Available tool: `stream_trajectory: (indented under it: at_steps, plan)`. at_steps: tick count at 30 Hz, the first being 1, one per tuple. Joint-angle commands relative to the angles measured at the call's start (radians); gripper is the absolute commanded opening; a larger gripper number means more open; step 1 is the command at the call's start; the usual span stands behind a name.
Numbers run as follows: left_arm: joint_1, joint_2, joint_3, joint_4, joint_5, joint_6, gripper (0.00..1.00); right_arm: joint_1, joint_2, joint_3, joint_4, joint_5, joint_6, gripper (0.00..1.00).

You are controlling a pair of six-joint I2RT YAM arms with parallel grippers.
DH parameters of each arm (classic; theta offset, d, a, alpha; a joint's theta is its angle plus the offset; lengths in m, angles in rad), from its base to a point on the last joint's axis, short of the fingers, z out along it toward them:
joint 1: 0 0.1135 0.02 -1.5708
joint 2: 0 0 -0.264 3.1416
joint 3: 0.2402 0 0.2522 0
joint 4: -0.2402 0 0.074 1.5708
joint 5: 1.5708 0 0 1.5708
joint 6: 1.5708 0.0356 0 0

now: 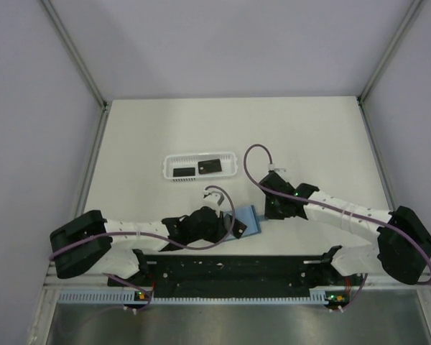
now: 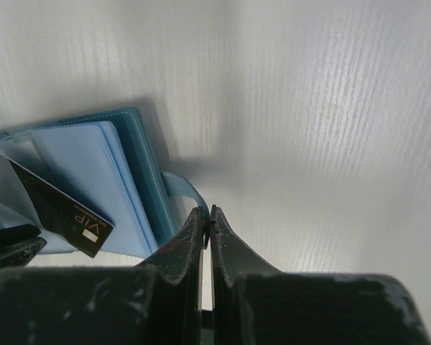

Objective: Put the credit cards into the card holder
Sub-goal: Insert the credit card into the card holder.

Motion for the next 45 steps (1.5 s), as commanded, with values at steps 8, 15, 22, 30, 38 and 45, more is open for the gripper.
stream_trajectory:
  at_steps: [8, 15, 22, 30, 38, 45]
  plan:
    - [-0.067, 0.062, 0.036, -0.013, 0.015, -0.043, 0.18, -0.035, 0.003, 0.043, 0.103, -0.014, -0.132, 0.26]
    - [-0.067, 0.068, 0.035, -0.015, 0.006, -0.045, 0.18, -0.038, -0.192, -0.009, 0.228, -0.133, -0.273, 0.53]
    - [-0.067, 0.071, 0.021, -0.012, -0.002, -0.057, 0.18, -0.129, -0.144, -0.076, 0.414, -0.567, -0.362, 0.47]
    - [-0.067, 0.082, 0.008, -0.009, -0.003, -0.06, 0.18, -0.173, 0.018, -0.129, 0.626, -0.822, -0.371, 0.39]
    - [-0.068, 0.082, 0.005, -0.012, -0.012, -0.066, 0.18, -0.173, 0.132, -0.136, 0.7, -0.871, -0.362, 0.37]
    - [-0.068, 0.071, 0.002, -0.033, -0.031, -0.068, 0.18, -0.173, 0.209, -0.13, 0.683, -0.806, -0.367, 0.36]
